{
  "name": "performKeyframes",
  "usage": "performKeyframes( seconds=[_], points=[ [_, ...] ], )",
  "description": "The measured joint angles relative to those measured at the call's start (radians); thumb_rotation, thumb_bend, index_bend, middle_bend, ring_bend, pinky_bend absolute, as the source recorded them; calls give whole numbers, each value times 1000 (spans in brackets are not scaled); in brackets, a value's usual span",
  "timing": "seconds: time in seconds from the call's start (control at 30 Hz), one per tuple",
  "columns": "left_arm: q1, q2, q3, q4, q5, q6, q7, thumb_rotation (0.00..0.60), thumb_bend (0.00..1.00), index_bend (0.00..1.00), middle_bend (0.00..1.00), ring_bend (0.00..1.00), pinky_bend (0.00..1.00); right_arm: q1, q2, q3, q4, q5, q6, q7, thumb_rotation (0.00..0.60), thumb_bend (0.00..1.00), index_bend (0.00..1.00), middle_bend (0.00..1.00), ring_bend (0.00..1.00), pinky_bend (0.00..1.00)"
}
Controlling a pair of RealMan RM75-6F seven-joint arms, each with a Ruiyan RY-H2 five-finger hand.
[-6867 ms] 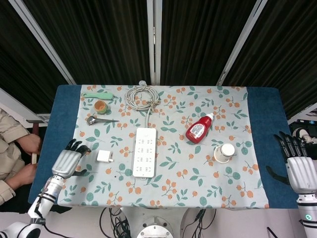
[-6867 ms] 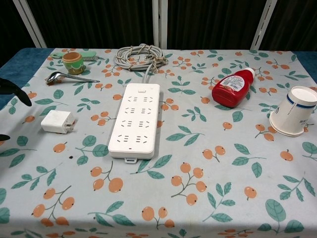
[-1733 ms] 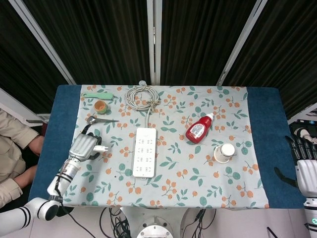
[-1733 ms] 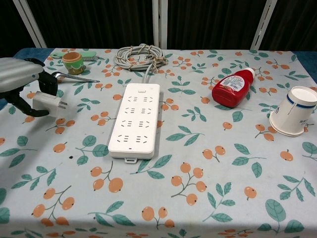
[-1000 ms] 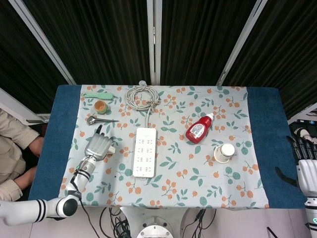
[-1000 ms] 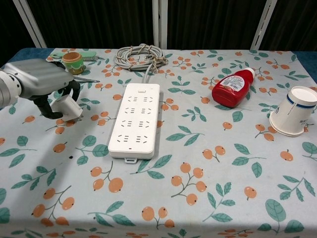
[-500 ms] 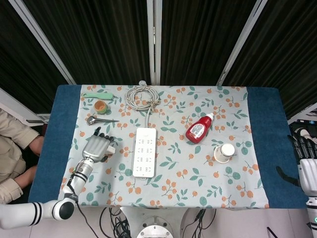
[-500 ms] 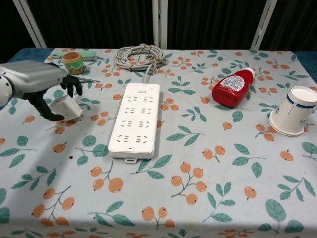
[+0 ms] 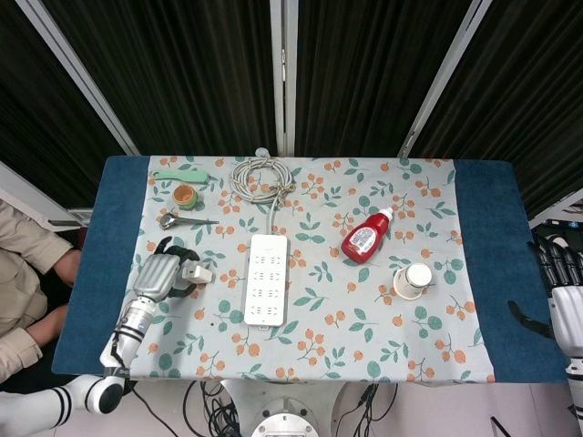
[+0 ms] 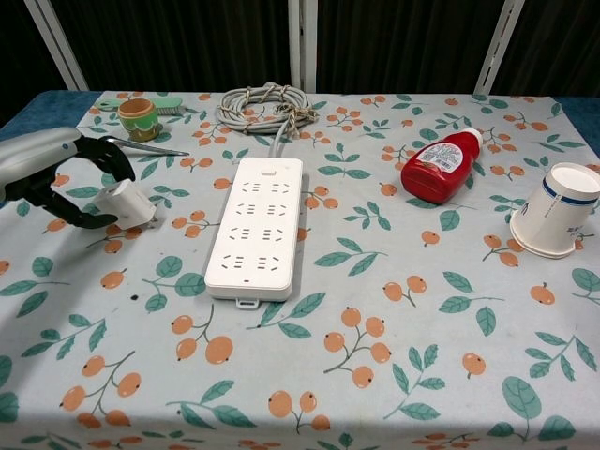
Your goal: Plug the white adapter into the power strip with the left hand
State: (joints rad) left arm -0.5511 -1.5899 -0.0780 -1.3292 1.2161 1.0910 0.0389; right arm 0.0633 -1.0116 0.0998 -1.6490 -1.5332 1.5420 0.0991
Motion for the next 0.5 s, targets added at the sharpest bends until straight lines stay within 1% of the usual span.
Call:
performKeyframes(
  seconds=[0.23, 0.5],
  points=[
    [11, -39, -6, 59, 27, -4, -16, 600, 238, 380, 370, 206, 60, -1, -10, -5, 5, 7, -6, 2, 600, 160, 0, 0, 0, 0],
    [8, -43, -15, 66, 47, -19, -25, 600, 274, 402, 388, 207, 61, -3, -15, -7, 7, 11, -5, 3, 600, 160, 0, 0, 0, 0]
  ],
)
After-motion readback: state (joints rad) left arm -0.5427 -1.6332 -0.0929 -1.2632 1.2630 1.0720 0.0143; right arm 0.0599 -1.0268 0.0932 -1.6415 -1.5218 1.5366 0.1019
